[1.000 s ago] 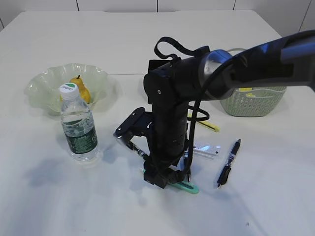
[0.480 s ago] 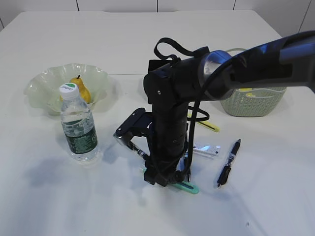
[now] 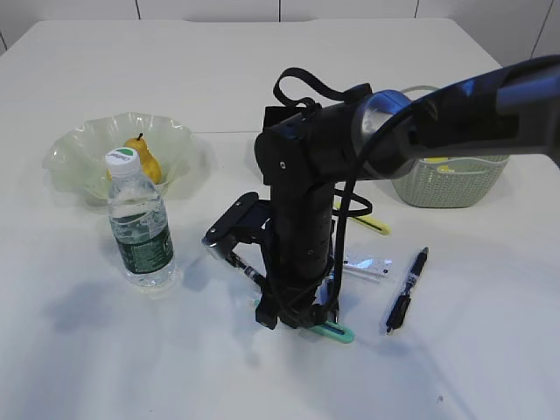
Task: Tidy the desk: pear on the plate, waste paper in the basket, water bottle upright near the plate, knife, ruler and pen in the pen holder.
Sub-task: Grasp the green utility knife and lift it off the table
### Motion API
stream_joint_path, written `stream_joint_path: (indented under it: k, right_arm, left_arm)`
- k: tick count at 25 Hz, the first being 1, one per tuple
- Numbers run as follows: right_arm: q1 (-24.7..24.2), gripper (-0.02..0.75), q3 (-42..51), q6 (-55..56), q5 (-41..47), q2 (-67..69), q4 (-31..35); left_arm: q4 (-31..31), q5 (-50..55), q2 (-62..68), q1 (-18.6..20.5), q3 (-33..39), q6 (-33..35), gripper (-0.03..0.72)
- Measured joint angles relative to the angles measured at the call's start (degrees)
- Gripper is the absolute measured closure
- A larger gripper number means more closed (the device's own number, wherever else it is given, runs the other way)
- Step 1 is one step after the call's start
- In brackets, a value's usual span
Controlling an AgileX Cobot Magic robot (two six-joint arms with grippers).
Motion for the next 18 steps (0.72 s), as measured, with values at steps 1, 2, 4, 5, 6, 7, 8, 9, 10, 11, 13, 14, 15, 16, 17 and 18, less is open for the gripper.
stream_joint_path:
  k: [1, 2, 4, 5, 6, 7, 8, 9, 10, 11, 13, 14, 15, 16, 17, 18]
  right_arm:
    - [0.0, 0.45, 0.0, 0.3, 0.0, 0.1, 0.0]
    - [0.0, 0.449, 0.0, 0.4, 0.0, 0.3, 0.1]
    - [0.0, 0.449, 0.0, 0.7, 0.0, 0.5, 0.1]
    - [0.0, 0.449, 0.0, 0.7, 0.0, 0.5, 0.1]
    - [0.0, 0.449, 0.0, 0.7, 0.0, 0.5, 0.1]
    - [0.0, 0.451, 0.0, 0.7, 0.0, 0.5, 0.1]
    - [0.0, 0.461, 0.0, 0.7, 0.0, 0.5, 0.1]
    - [0.0, 0.475, 0.0, 0.7, 0.1, 0.5, 0.1]
    - [0.0, 0.496, 0.0, 0.7, 0.1, 0.5, 0.2]
    - [0.0, 0.516, 0.0, 0.7, 0.2, 0.5, 0.2]
    - [0.0, 0.546, 0.0, 0.7, 0.3, 0.5, 0.2]
    - [0.0, 0.555, 0.0, 0.8, 0.3, 0.5, 0.6]
    - [0.0, 0.562, 0.0, 0.8, 0.3, 0.5, 0.6]
    - [0.0, 0.565, 0.0, 0.8, 0.3, 0.5, 0.6]
    - [0.0, 0.568, 0.0, 0.8, 0.4, 0.5, 0.6]
    - [0.0, 0.57, 0.0, 0.9, 0.4, 0.5, 0.6]
  left_arm:
    - [0.0, 0.0, 0.0, 0.0, 0.0, 0.0, 0.185]
    - [0.0, 0.0, 0.0, 0.0, 0.0, 0.0, 0.185]
    - [0.0, 0.0, 0.0, 0.0, 0.0, 0.0, 0.186]
    - [0.0, 0.0, 0.0, 0.0, 0.0, 0.0, 0.186]
    - [0.0, 0.0, 0.0, 0.0, 0.0, 0.0, 0.186]
    - [0.0, 0.0, 0.0, 0.0, 0.0, 0.0, 0.186]
    - [0.0, 0.0, 0.0, 0.0, 0.0, 0.0, 0.186]
    - [0.0, 0.0, 0.0, 0.0, 0.0, 0.0, 0.186]
    - [0.0, 0.0, 0.0, 0.0, 0.0, 0.0, 0.186]
    - [0.0, 0.0, 0.0, 0.0, 0.0, 0.0, 0.185]
    - [0.0, 0.0, 0.0, 0.0, 0.0, 0.0, 0.186]
    - [0.0, 0.0, 0.0, 0.0, 0.0, 0.0, 0.186]
    - [0.0, 0.0, 0.0, 0.0, 0.0, 0.0, 0.186]
    - [0.0, 0.0, 0.0, 0.0, 0.0, 0.0, 0.186]
    - [0.0, 0.0, 0.0, 0.0, 0.0, 0.0, 0.186]
    - [0.0, 0.0, 0.0, 0.0, 0.0, 0.0, 0.186]
